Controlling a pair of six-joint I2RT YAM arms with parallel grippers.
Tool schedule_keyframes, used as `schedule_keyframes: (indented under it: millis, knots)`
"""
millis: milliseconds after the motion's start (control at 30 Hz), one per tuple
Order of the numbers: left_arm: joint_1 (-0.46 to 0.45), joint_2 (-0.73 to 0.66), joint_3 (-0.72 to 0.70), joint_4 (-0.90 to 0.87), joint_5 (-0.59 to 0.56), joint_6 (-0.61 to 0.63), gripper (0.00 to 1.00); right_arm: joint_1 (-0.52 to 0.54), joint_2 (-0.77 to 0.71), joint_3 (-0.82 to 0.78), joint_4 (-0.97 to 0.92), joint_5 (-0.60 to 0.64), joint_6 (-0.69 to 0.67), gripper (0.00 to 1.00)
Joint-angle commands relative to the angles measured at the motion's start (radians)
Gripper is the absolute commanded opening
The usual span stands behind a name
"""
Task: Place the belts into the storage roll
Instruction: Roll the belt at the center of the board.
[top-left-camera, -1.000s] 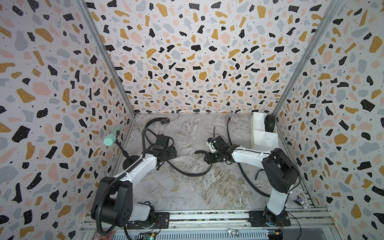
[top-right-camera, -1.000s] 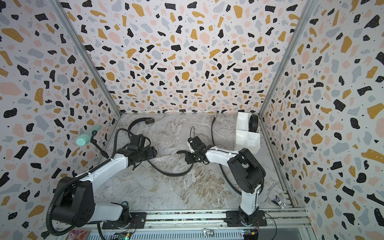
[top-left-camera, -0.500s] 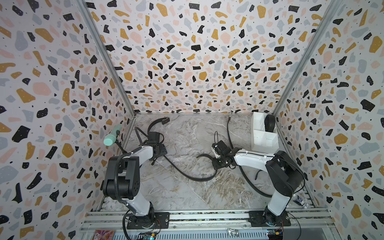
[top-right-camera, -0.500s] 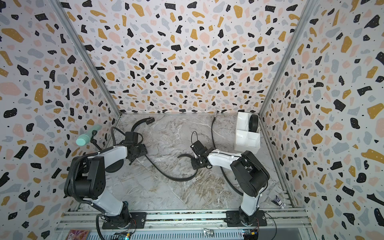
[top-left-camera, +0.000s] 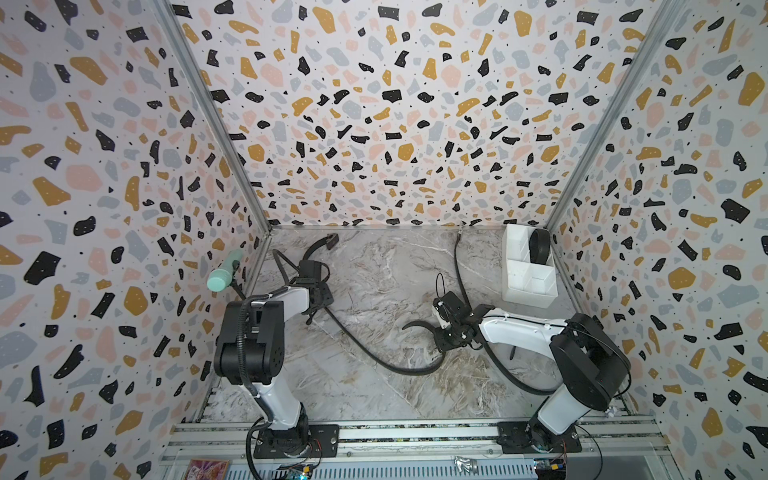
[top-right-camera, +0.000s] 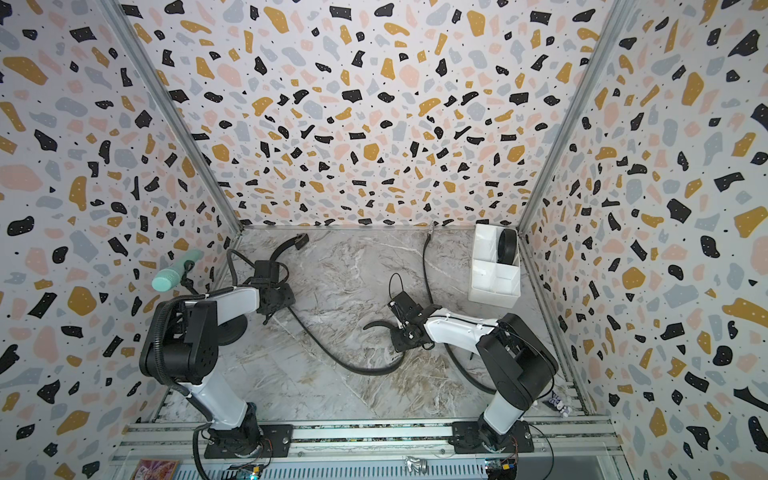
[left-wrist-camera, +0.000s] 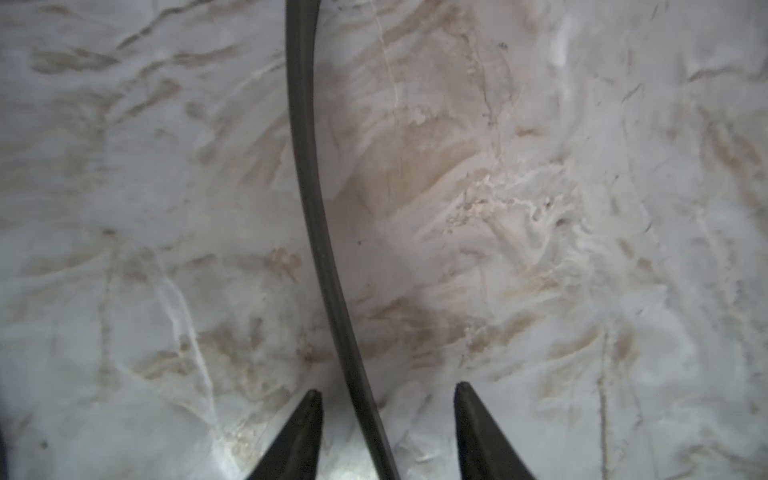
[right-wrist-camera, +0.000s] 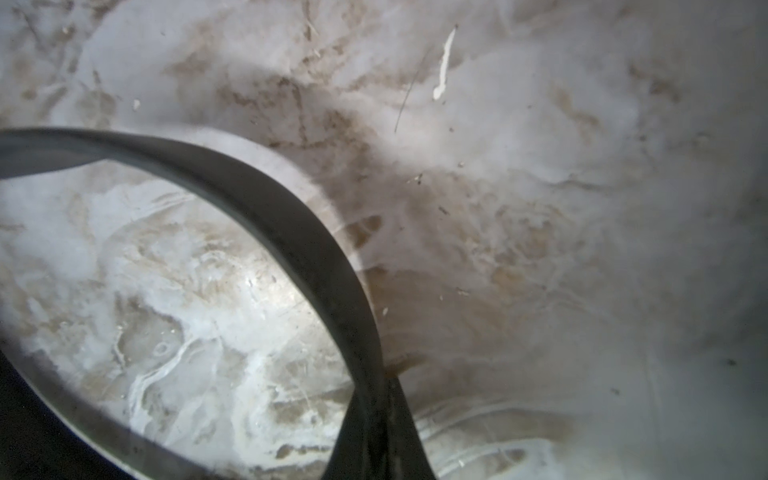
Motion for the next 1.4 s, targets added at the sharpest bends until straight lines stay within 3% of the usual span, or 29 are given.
schedule_keyframes:
  millis: [0,167,367,533,667,900,1033,1200,1367]
  knots:
    - [-0.028,0.006,-0.013,0.033,0.036,-0.012,0.19,0.004,-0.044,-0.008,-0.026,-0.012,-0.002,0.07]
    - [-0.134,0.074,0.059,0.039,0.086,0.044,0.00,0.026,-0.048,-0.029,0.016,-0.054,-0.043,0.07]
    - [-0.270,0.189,0.244,-0.004,0.186,0.163,0.00,0.104,0.040,0.011,0.041,-0.103,-0.113,0.06]
    - [-0.357,0.245,0.352,-0.099,0.260,0.238,0.00,0.216,0.188,0.148,0.019,-0.113,-0.203,0.04]
    - [-0.386,0.210,0.295,-0.143,0.297,0.252,0.00,0.273,0.269,0.244,0.019,-0.133,-0.231,0.04]
    - [-0.426,0.064,0.035,-0.126,0.332,0.235,0.00,0.321,0.303,0.287,0.018,-0.163,-0.241,0.07]
    - [-0.433,0.046,-0.006,-0.107,0.300,0.229,0.00,0.315,0.265,0.269,0.009,-0.163,-0.241,0.25]
    - [-0.433,-0.011,0.036,-0.116,0.260,0.209,0.29,0.222,0.152,0.255,-0.034,-0.220,-0.236,0.46]
    - [-0.433,-0.136,0.033,-0.178,0.165,0.192,0.52,0.090,0.086,0.275,-0.073,-0.330,-0.233,0.58]
